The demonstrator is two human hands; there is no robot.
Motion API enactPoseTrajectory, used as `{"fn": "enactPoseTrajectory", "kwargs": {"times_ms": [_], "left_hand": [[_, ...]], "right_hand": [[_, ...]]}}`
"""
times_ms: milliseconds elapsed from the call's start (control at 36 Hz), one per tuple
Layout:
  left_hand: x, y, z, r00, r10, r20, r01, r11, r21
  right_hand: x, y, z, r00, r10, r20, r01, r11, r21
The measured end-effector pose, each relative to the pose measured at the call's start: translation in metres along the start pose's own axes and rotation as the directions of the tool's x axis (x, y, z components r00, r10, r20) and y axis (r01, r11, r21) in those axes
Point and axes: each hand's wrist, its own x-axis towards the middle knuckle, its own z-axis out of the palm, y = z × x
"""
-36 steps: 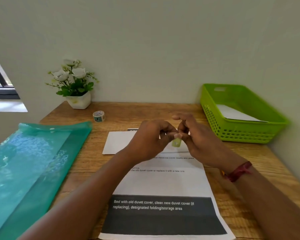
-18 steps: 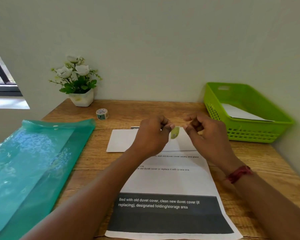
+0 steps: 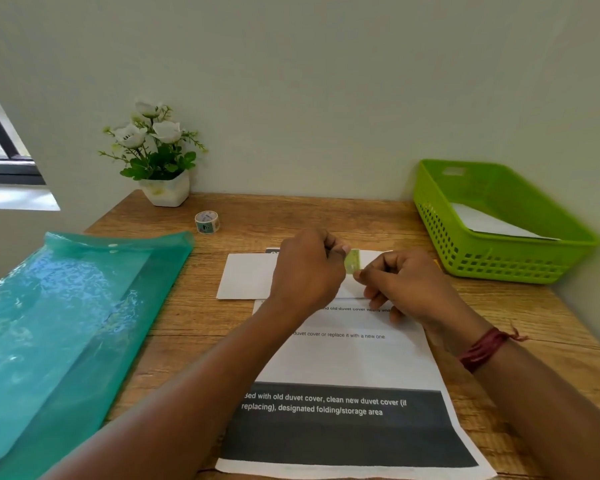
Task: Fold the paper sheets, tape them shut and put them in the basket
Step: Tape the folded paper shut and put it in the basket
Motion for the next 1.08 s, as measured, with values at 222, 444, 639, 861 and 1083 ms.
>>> {"fn": "enactPoseTrajectory", "kwargs": {"times_ms": [222,444,639,861,1083], "left_hand": [[0.001,-0.001,-0.001,0.995,-0.099,0.035,0.101,0.992,-0.074],[0.0,0.002,0.0,0.991,-0.127,0.035,0.13,0.987,-0.095],[0.0,0.003,0.001,0.991,-0.126,0.04,0.13,0.985,-0.112],[0.002,-0.002,0.0,0.994,-0.101,0.038,0.105,0.989,-0.105],[0.004,-0.008,-0.002,0.997,-0.067,0.048,0.07,0.996,-0.051]], "right_hand": [[0.0,-0.001,0.0,0.999,0.032,-0.012,-0.032,0.999,0.0],[-0.001,-0.005,0.001,0.999,0.037,-0.024,-0.036,0.999,0.011],[-0.002,-0.002,0.003,0.999,0.026,-0.032,-0.026,1.0,-0.004],[0.0,-0.001,0.002,0.998,0.054,-0.044,-0.052,0.998,0.046],[0.0,-0.003,0.0,0.998,0.061,-0.005,-0.061,0.997,0.053]]}}
